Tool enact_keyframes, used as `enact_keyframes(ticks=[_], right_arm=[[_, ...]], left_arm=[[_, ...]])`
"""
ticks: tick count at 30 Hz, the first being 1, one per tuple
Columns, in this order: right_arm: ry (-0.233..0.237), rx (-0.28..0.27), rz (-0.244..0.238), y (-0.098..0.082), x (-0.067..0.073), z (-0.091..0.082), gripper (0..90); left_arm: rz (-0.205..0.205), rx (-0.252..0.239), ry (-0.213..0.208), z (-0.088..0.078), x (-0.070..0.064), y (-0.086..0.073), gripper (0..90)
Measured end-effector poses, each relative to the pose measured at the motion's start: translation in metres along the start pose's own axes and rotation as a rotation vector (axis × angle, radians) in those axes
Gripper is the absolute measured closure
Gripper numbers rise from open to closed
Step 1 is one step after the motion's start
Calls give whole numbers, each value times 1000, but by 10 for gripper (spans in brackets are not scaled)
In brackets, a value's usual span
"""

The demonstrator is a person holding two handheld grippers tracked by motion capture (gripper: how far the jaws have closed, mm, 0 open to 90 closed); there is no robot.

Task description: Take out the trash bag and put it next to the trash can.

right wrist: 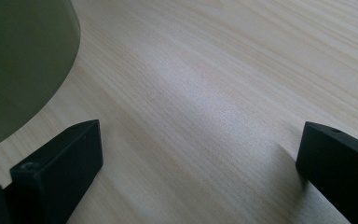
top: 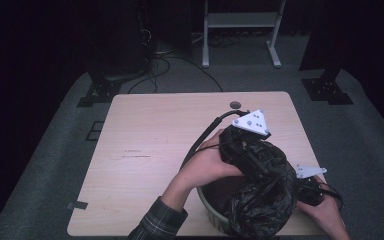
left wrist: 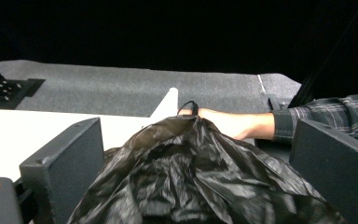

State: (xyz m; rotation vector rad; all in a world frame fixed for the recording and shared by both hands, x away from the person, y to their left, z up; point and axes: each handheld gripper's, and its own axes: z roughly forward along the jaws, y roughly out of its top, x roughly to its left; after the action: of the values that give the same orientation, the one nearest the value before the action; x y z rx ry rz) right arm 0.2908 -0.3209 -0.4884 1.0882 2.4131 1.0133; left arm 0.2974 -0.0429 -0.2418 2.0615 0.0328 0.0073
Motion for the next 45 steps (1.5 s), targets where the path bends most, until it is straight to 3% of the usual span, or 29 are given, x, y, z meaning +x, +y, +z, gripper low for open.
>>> enact_keyframes(ticks=[3,6,8,24,29,34,45], right_arm=[[-6,5,6,0,0,-1,13],[-19,-10,18,0,-2,-5,163],[-31,-6,25,1,-2,-6,121],[-33,-86,81,9,-6,-33,141],[-17,-128,108,11,-9,-47,142],[-14,-151,139,14,-11,-59,141],[6,-202,164,35,-13,-90,141]], left_arm=[[3,-16,21,-16,-2,-4,11],[1,-20,49,-33,-3,-12,6],[-1,-23,71,-44,-4,-19,6],[-105,-46,236,-126,-12,-97,6],[-137,-7,290,-137,-14,-135,6],[-179,-4,337,-142,-15,-176,6],[-297,43,420,-141,-15,-258,6]])
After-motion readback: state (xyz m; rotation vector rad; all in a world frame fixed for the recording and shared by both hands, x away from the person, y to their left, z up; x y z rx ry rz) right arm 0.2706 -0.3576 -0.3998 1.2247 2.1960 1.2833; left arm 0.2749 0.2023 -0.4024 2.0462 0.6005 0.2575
